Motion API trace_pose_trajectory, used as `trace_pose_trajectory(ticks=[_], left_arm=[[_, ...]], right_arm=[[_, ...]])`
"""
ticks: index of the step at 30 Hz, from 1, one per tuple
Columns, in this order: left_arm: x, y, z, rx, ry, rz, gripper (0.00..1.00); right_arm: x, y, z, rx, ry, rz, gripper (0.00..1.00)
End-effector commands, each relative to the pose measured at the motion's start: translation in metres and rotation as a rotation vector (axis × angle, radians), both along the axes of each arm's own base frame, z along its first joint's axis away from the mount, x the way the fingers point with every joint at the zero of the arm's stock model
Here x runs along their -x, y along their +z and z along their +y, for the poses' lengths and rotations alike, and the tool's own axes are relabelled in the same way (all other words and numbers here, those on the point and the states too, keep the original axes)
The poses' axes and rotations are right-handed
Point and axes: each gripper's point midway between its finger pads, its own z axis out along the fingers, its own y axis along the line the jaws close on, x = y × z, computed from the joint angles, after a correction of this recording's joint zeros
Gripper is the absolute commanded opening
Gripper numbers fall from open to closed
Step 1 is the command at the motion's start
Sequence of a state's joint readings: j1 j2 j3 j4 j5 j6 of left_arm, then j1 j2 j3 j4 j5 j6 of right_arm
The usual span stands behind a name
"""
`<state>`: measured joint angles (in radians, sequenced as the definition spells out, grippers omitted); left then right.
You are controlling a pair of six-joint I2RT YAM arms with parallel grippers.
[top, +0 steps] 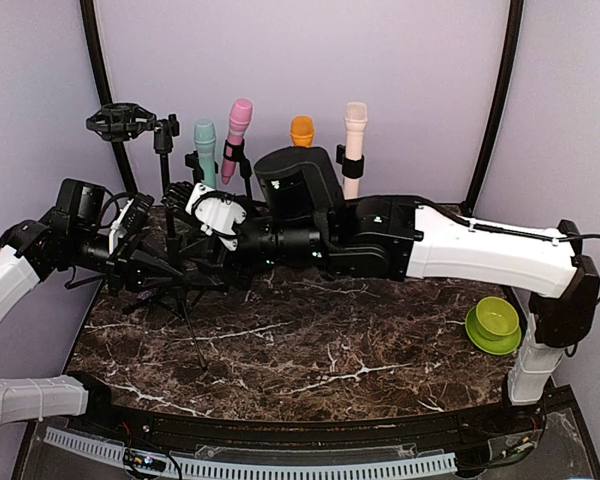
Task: Remove the microphone from the stand
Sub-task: Unscrew the knob on the stand of the microphone stand.
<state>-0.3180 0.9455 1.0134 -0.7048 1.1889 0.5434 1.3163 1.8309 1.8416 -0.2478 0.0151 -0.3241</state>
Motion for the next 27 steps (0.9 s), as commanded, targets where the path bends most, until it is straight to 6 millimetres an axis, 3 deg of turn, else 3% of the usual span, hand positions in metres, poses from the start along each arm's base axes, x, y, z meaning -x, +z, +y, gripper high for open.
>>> trace_pose_trajectory(ticks=[1, 17, 27], left_arm=[[0.008, 0.025, -0.002, 0.053, -0.066, -0.203, 0.00], [0.013, 0.016, 0.002, 0.000, -0.096, -0.412, 0.00], [0.013, 0.017, 0.002, -0.012, -0.122, -0.483, 0.00]], right_arm=[[0.004, 0.018, 0.003, -0.102, 0.043, 0.134, 0.00], [0.011, -0.006, 0.003, -0.071, 0.191, 0.496, 0.00], [0.023, 0.000, 0.000, -0.060, 0.396, 0.830, 0.00]])
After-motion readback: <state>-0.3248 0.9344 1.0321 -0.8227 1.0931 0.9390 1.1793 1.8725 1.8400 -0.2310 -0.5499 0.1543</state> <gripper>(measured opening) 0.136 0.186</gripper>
